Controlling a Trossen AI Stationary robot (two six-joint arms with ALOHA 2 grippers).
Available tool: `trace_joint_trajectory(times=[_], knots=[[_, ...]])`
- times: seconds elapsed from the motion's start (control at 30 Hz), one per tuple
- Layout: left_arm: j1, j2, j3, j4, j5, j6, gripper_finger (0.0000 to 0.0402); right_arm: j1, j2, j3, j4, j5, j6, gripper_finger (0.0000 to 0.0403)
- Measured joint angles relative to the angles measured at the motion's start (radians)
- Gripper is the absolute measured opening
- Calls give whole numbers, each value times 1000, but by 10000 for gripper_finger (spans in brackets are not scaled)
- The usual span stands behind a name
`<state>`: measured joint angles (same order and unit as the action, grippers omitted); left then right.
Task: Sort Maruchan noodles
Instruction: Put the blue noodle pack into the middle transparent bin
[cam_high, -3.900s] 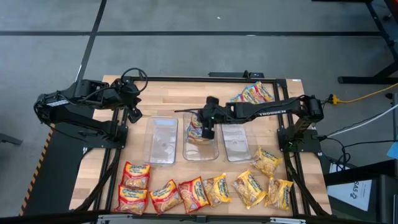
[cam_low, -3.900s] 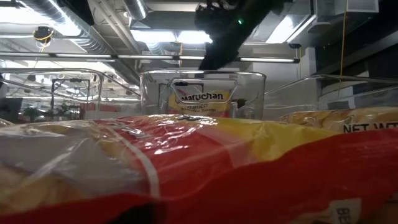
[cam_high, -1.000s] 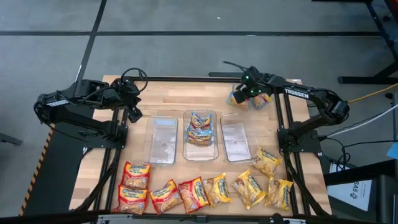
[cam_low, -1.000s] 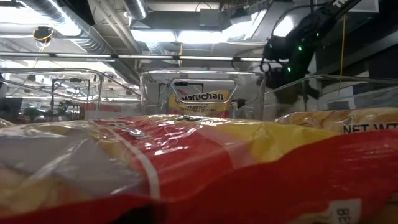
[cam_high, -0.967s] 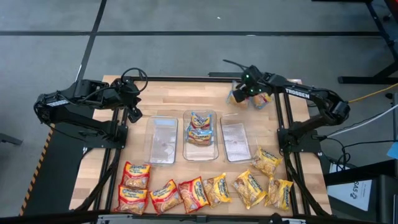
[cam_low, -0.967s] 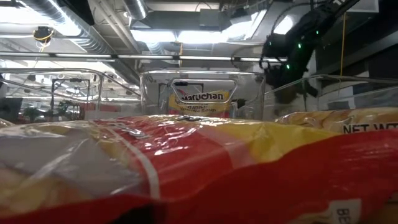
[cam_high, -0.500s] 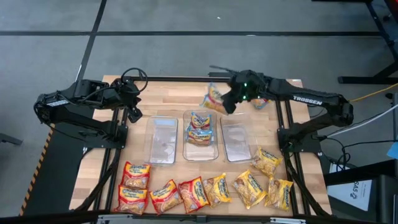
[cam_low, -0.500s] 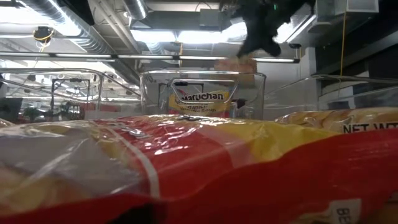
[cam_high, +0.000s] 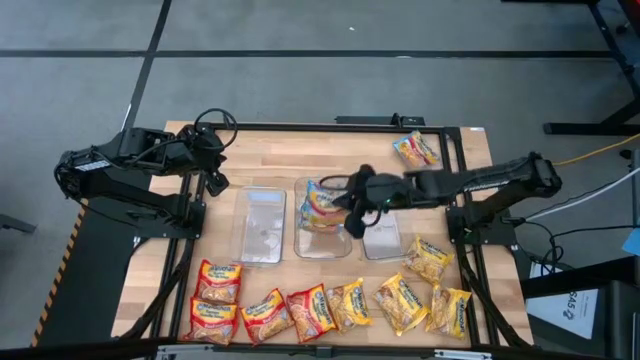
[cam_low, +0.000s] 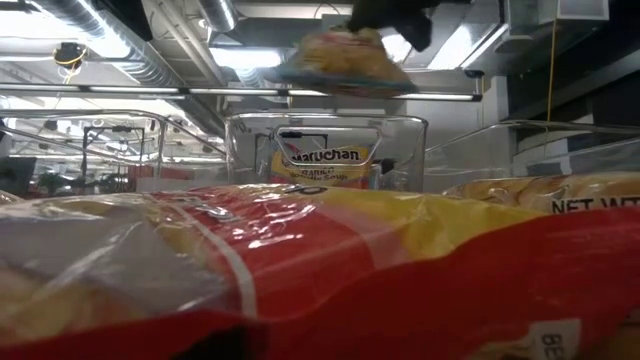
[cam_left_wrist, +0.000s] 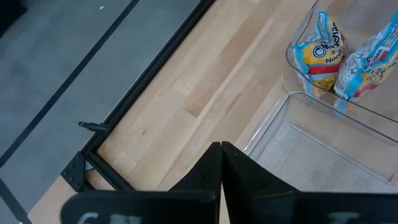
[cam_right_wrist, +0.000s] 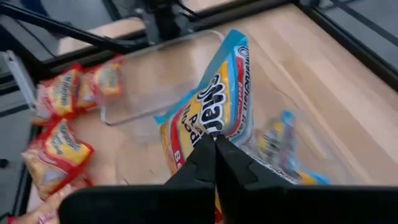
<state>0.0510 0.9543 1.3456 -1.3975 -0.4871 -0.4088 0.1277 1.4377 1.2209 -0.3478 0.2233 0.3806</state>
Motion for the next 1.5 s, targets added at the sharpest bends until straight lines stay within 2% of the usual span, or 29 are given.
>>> trace_joint_trajectory(times=[0.33,0.6,1.0,1.5], knots=[[0,0,0,0,2,0,0,24,123,0,37,-34,-6,0],[0,0,0,0,2,0,0,59,154,0,41,-58,34,0],[0,0,0,0,2,0,0,82,185,1,49,-29,59,1],[0,0,0,0,11,-1,0,66,289,0,63,-32,87,36]])
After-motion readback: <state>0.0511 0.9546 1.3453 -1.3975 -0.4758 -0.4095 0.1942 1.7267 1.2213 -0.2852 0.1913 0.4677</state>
